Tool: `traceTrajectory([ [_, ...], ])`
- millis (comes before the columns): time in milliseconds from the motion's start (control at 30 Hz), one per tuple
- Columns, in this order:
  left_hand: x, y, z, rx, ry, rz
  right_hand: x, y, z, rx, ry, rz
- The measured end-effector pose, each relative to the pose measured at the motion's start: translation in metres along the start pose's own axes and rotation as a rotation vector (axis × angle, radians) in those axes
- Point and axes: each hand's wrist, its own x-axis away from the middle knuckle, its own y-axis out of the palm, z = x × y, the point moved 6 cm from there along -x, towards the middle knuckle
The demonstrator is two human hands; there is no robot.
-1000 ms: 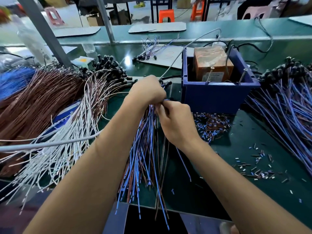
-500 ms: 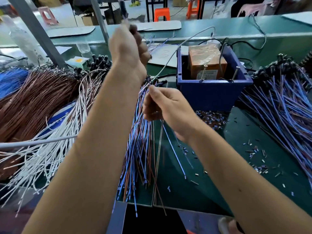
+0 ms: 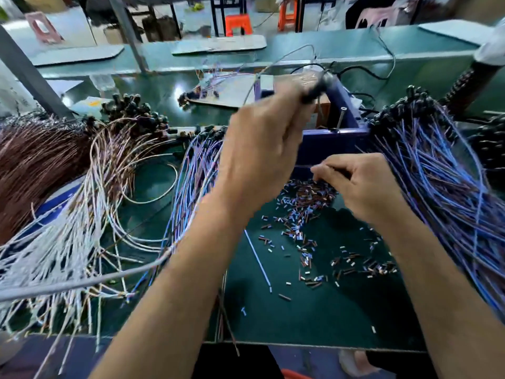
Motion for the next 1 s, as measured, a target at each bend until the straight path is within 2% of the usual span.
traceTrajectory([
  [67,0.032,0.043,0.019,0.019,0.134,-0.260,0.007,0.004,-0.001,-0.007,-0.091,0.065],
  [100,0.038,0.058,0.018,0.000,0.106,-0.308,0.008,0.005,-0.001,-0.008,-0.118,0.101],
  [200,0.038,0.074,-0.009,0.024,0.015,-0.299,0.010,0.006,0.003,-0.088,-0.077,0.136],
  [333,0.055,0.083,-0.021,0.084,-0.022,-0.289,0.012,0.015,0.007,-0.238,0.123,0.076],
  [567,0.061,0.084,-0.050,0.092,-0.099,-0.199,0.019,0.009,0.030,-0.538,0.391,0.178],
  [767,0.062,0.089,-0.046,0.260,-0.125,-0.227,0.021,0.017,0.032,-0.584,0.405,0.131],
  [1000,0.067,0.092,-0.057,0.299,-0.300,-0.208,0.023,0.016,0.036,-0.637,0.490,0.189],
])
